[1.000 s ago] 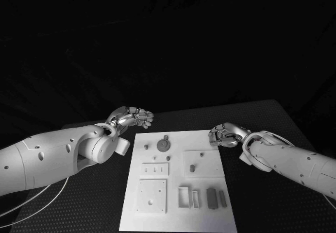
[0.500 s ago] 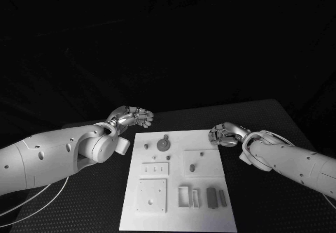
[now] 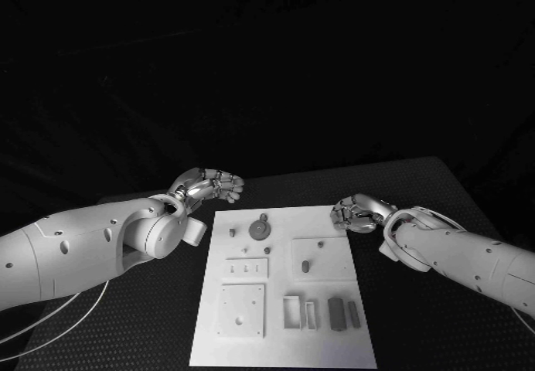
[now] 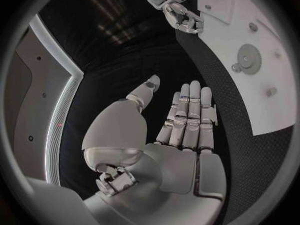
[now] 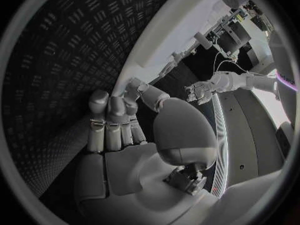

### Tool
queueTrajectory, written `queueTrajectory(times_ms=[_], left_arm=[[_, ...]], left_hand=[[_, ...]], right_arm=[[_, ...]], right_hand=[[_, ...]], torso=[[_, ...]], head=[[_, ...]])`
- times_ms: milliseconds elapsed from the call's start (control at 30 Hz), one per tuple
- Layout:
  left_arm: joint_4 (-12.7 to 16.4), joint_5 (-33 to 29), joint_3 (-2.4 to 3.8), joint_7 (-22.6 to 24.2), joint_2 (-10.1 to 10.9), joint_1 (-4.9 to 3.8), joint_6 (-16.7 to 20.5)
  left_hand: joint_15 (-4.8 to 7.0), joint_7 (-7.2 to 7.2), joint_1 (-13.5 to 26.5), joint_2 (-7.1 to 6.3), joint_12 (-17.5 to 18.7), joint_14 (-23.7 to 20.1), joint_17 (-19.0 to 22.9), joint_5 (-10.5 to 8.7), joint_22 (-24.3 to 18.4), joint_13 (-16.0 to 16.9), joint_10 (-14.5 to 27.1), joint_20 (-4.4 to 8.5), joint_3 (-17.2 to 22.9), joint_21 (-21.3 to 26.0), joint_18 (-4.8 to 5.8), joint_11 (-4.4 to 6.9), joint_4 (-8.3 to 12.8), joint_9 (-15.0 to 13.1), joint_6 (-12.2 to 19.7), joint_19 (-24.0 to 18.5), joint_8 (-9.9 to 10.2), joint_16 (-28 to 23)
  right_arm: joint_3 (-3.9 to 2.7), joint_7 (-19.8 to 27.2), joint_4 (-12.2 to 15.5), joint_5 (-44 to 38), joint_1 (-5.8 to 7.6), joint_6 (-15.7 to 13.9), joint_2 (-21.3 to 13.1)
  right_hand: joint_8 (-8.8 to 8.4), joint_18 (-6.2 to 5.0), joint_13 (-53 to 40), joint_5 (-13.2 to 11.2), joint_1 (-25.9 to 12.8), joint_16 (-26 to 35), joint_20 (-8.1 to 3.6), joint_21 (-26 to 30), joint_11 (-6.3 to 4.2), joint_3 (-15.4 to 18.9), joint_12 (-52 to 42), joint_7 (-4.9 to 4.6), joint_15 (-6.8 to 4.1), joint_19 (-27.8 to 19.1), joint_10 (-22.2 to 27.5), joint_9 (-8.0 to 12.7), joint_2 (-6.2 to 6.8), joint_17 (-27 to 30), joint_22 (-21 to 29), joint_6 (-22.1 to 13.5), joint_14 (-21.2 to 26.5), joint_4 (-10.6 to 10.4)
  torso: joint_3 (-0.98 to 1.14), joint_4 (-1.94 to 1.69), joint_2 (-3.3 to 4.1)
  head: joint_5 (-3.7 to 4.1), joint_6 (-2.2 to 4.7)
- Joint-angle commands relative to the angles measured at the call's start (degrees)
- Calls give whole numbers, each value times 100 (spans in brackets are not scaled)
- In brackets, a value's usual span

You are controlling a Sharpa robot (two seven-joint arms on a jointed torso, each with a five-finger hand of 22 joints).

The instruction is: Assemble the parts on the task board

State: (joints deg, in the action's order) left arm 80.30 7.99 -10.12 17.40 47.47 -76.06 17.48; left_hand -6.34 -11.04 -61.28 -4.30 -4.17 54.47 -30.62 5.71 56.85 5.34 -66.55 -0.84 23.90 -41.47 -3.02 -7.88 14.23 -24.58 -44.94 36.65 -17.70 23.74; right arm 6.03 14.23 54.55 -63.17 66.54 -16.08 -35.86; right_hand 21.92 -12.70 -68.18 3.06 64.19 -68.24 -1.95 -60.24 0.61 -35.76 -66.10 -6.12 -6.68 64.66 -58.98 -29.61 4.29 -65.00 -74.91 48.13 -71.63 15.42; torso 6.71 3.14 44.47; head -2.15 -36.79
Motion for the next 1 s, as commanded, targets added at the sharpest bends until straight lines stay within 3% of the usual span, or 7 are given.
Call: queueTrajectory(times_ms=[33,433,700,1000], left_arm=[[14,25,6,31,-6,-5,-68],[16,36,6,25,-6,-5,-55],[21,37,7,21,-2,-5,-55],[39,140,8,-45,-5,-6,-89]], left_hand=[[-31,-24,62,8,23,-1,-10,-23,-4,-10,8,-10,-6,-39,-119,-10,41,-9,0,-17,28,-40],[-32,-26,63,7,23,-1,-11,-23,-4,-10,10,-10,-2,-40,-119,-11,45,-9,3,-18,29,-41],[-31,-25,63,12,21,0,-13,-23,-4,-9,8,-9,3,-42,-120,-10,47,-10,2,-17,28,-40],[-33,8,95,36,-16,6,-27,-24,0,10,-68,-12,26,-52,-118,15,52,-34,-76,-22,-20,-42]], right_arm=[[10,-92,6,-78,-24,5,-2],[10,-268,66,34,-25,-373,-16],[10,-378,148,99,-25,-492,-32],[8,-764,545,90,-21,-816,-153]], right_hand=[[47,-230,10,-28,-52,-30,-1,-18,-172,-55,-38,110,-42,35,204,-22,19,-5,-84,1141,-1,7],[173,-230,7,-29,-117,-26,-6,-31,-226,-139,-86,173,-86,86,118,-168,73,1,-67,1216,-46,-11],[229,-230,-23,-29,-238,-22,-14,-25,-241,-142,-133,182,-106,100,95,-271,-27,2,-56,1199,-61,45],[290,-230,-64,-27,-310,-15,-44,-23,-253,-223,-178,196,-119,99,114,-410,-88,-2,-54,1202,-61,109]], torso=[[-3,-3,1],[1,-3,2],[1,2,1],[-3,-1,4]], head=[[3,-1],[9,0],[12,-2],[18,-2]])
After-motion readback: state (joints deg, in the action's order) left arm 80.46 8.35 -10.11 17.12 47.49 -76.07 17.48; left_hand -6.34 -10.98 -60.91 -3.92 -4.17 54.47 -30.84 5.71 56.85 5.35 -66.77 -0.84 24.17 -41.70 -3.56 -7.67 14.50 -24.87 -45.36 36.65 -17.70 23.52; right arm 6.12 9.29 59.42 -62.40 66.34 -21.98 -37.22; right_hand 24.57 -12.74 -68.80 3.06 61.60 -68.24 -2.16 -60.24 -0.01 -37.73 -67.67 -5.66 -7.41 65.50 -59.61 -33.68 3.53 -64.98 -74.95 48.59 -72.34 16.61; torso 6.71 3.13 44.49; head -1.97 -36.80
